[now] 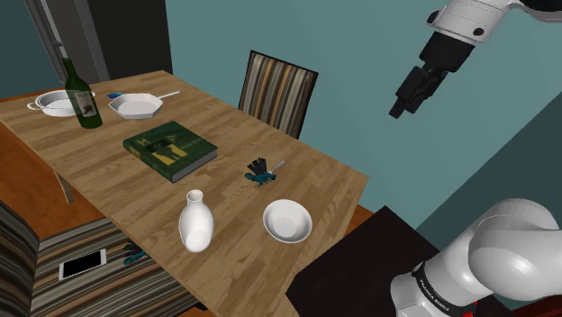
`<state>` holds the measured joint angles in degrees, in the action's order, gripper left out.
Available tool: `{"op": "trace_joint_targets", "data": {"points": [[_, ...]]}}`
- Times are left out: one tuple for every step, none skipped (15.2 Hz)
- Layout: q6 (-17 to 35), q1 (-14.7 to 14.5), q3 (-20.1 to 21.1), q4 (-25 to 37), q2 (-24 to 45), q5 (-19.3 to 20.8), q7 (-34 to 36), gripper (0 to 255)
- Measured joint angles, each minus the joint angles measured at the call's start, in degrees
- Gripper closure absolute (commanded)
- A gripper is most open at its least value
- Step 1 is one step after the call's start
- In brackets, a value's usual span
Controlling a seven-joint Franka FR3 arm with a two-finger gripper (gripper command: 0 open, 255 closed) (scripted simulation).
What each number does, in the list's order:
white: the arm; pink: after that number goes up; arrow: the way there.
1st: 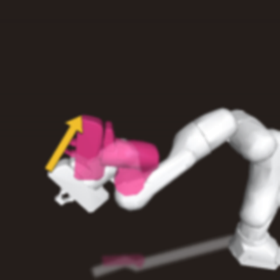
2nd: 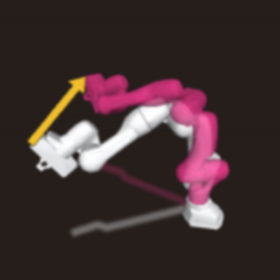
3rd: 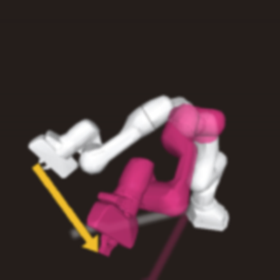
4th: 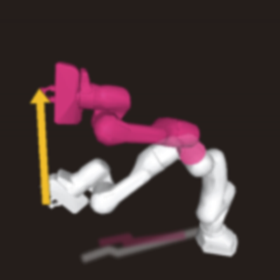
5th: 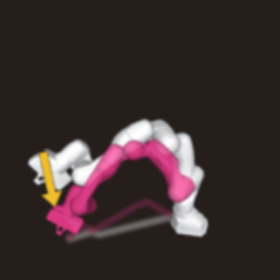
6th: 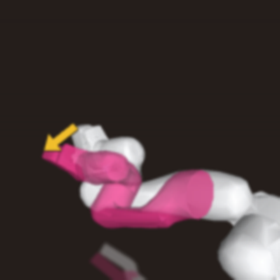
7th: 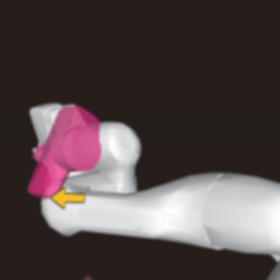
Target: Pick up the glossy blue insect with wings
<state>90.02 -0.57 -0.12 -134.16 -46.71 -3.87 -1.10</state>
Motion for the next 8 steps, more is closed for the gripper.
{"op": "trace_joint_targets", "data": {"points": [[0.0, 0.0, 0.0, 0.0, 0.0, 0.0, 0.0, 0], [0.9, -0.1, 0.0, -0.5, 0.6, 0.0, -0.3, 0], [2.2, -0.2, -0.1, -0.5, 2.0, 0.0, -0.6, 0], [3.8, -0.4, 0.1, -1.0, 3.2, -0.1, -0.8, 0], [5.4, -0.3, -0.3, -1.6, 4.4, 0.1, -1.5, 0], [7.2, -0.5, -0.4, -2.1, 5.9, 0.1, -2.0, 0], [8.9, -0.6, -0.4, -2.6, 7.3, 0.0, -2.4, 0], [10.6, -0.8, -0.4, -2.7, 9.0, 0.0, -2.8, 0]]}}
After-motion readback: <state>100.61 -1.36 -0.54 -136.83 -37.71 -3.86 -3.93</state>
